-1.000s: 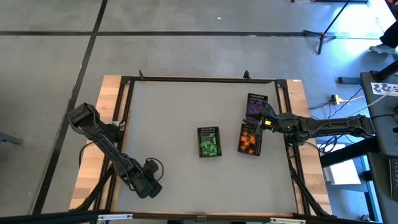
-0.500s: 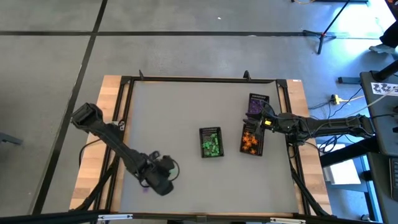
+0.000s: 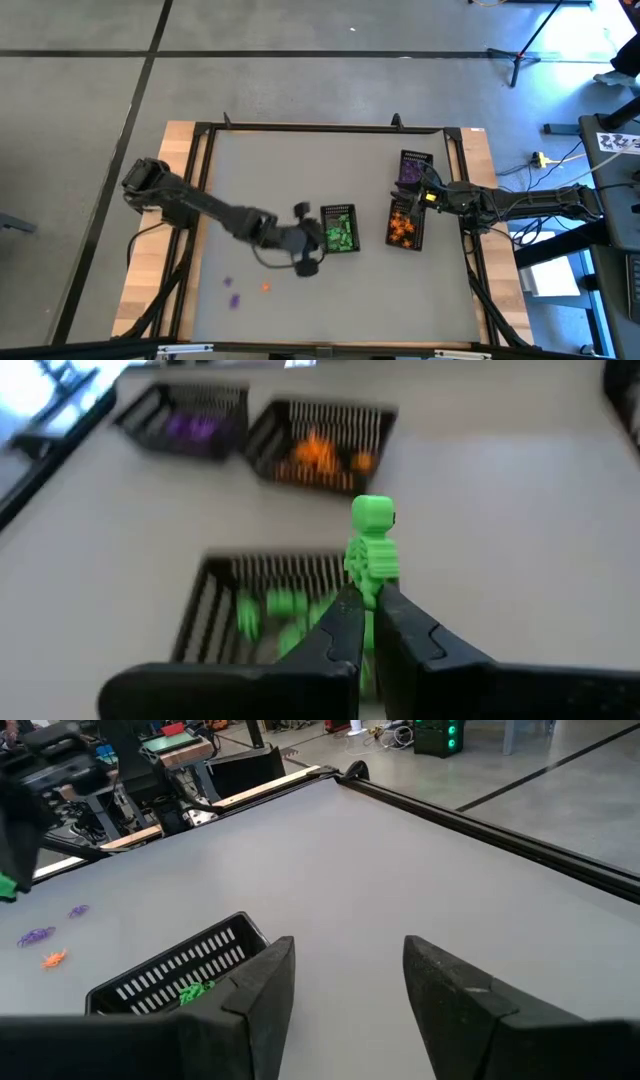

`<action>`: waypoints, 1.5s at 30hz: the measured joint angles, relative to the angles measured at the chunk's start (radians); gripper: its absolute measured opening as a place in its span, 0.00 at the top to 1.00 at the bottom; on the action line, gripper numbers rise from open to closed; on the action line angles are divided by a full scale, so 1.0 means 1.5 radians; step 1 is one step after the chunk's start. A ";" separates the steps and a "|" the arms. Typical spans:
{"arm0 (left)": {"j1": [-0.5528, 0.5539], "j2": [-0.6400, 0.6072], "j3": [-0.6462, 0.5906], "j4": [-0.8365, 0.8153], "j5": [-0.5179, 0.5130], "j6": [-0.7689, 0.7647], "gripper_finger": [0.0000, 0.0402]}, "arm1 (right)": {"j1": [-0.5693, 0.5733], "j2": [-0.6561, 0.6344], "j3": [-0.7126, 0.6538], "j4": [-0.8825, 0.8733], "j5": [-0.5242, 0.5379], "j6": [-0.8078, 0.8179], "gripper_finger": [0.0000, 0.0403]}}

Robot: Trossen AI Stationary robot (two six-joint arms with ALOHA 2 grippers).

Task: Sort Halloween decoration
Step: Put the green skeleton toy into the bottom left bin, then put the orange spider toy into the bottom right bin

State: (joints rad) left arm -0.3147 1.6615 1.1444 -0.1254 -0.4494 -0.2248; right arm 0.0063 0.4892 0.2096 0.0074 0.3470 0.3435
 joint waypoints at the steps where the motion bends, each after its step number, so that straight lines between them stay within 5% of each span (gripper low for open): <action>1: 0.019 0.000 -0.008 0.036 0.026 0.021 0.99 | 0.000 0.000 0.000 0.000 0.000 0.000 0.54; 6: 0.105 0.028 -0.033 0.155 0.152 0.050 0.99 | 0.000 0.000 0.000 0.000 0.000 0.000 0.54; 16: 0.155 0.147 -0.034 0.239 0.269 0.012 0.91 | 0.000 0.000 0.000 0.000 0.000 -0.005 0.54; 22: 0.154 0.137 -0.034 0.221 0.240 0.015 0.77 | 0.000 0.000 0.000 0.000 0.000 -0.005 0.54; 31: 0.132 -0.028 -0.034 0.008 0.245 -0.035 0.76 | 0.000 0.000 0.000 -0.003 -0.001 -0.005 0.54; 37: 0.010 -0.107 -0.033 -0.095 0.181 -0.076 0.76 | 0.000 0.000 0.000 -0.001 -0.001 -0.005 0.54; 45: -0.164 -0.077 -0.033 -0.192 0.012 -0.226 0.76 | 0.000 0.000 0.000 0.000 -0.001 -0.005 0.54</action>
State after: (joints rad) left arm -0.5610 1.5454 1.0946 -0.4132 -0.4310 -0.5640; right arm 0.0067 0.4895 0.2096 0.0072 0.3458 0.3353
